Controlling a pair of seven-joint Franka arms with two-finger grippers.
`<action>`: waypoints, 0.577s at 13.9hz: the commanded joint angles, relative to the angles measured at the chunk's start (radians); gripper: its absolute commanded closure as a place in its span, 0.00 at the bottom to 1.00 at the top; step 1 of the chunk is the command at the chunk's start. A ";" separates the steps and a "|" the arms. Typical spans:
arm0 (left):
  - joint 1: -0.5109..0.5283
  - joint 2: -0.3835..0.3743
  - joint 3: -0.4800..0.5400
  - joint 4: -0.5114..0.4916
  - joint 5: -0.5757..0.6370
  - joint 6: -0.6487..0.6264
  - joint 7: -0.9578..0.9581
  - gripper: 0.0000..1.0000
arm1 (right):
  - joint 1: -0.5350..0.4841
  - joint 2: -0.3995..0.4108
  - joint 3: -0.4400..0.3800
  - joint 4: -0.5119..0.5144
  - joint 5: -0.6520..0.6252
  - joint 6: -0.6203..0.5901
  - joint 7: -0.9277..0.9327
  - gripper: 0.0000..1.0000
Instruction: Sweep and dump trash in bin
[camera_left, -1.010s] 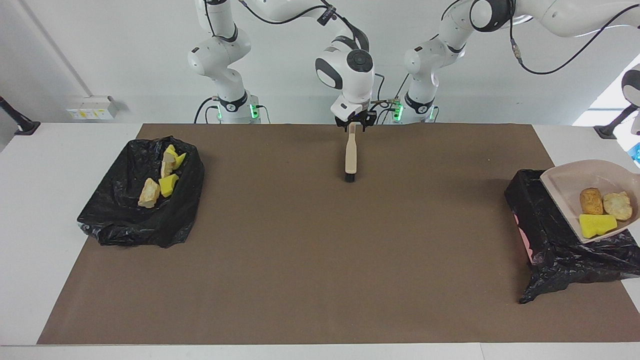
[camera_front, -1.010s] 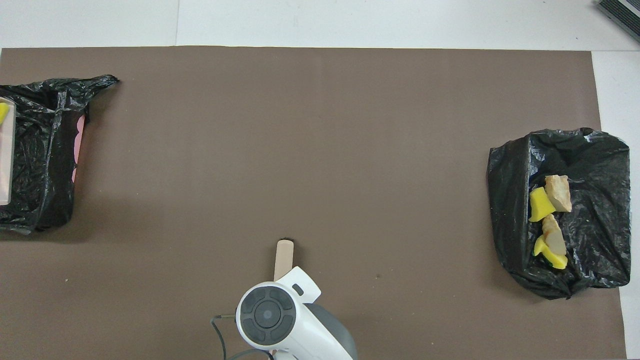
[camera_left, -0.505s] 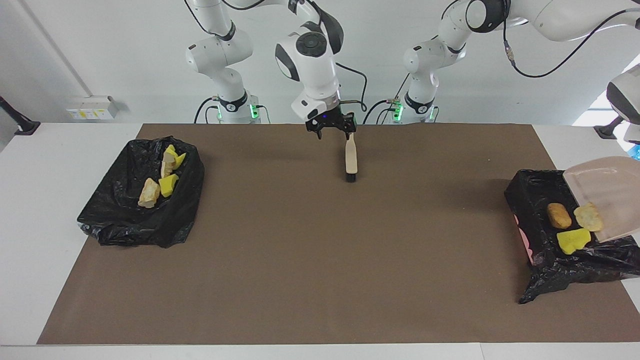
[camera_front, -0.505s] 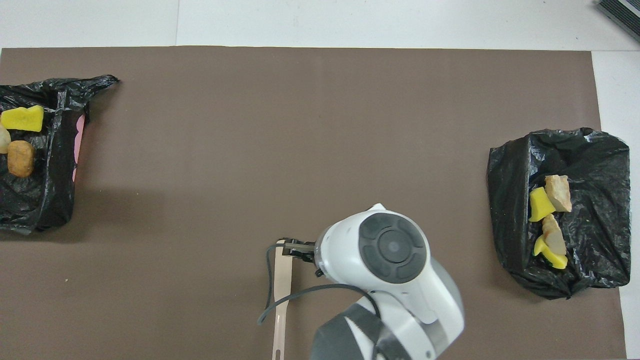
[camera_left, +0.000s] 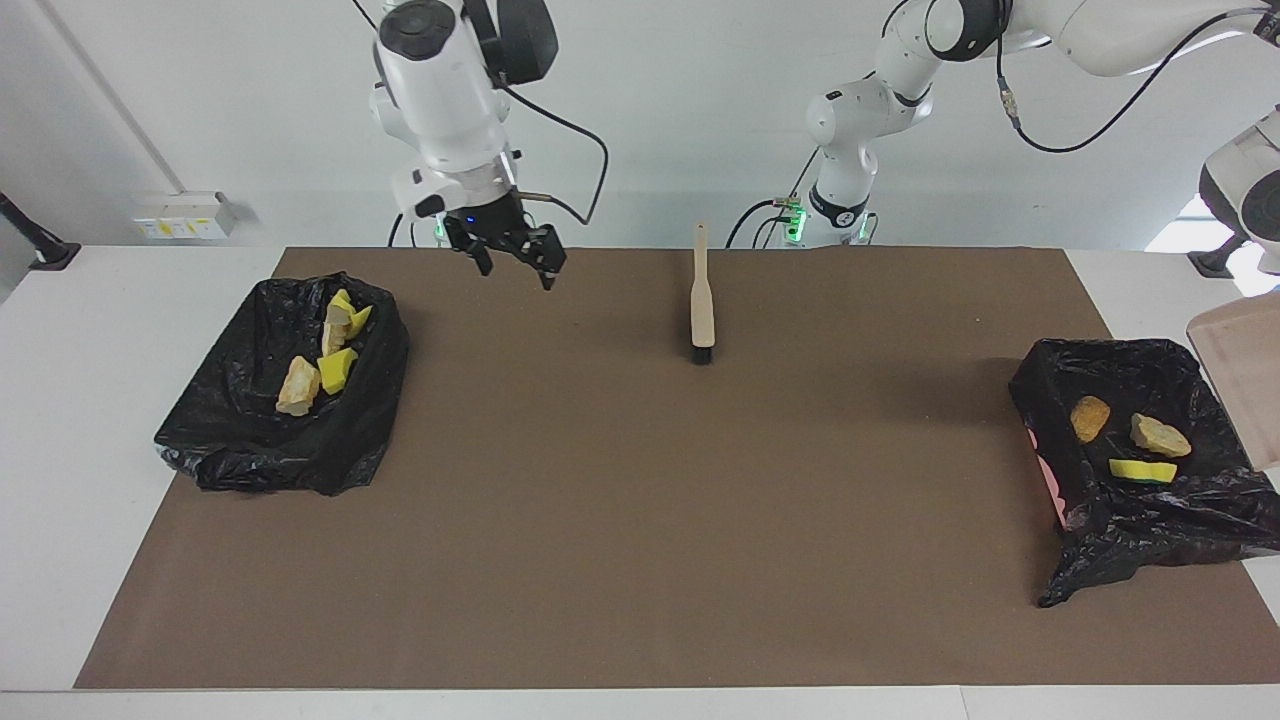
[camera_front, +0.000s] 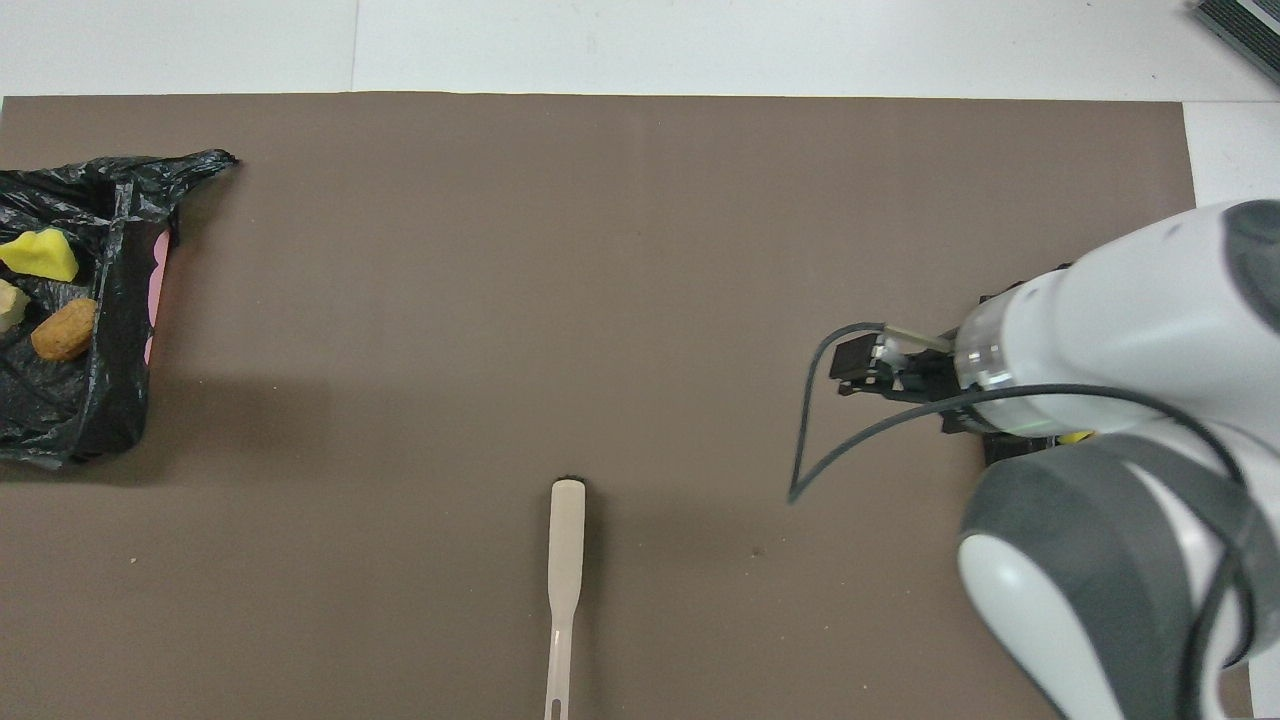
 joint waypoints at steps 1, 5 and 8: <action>-0.036 -0.062 0.005 -0.038 -0.137 -0.009 -0.019 1.00 | -0.072 0.023 0.015 0.100 -0.082 -0.084 -0.129 0.00; -0.067 -0.076 0.003 -0.040 -0.417 -0.083 -0.058 1.00 | -0.089 0.064 0.016 0.211 -0.144 -0.215 -0.212 0.00; -0.058 -0.105 0.003 -0.102 -0.639 -0.075 -0.179 1.00 | -0.112 0.103 0.011 0.285 -0.141 -0.273 -0.243 0.00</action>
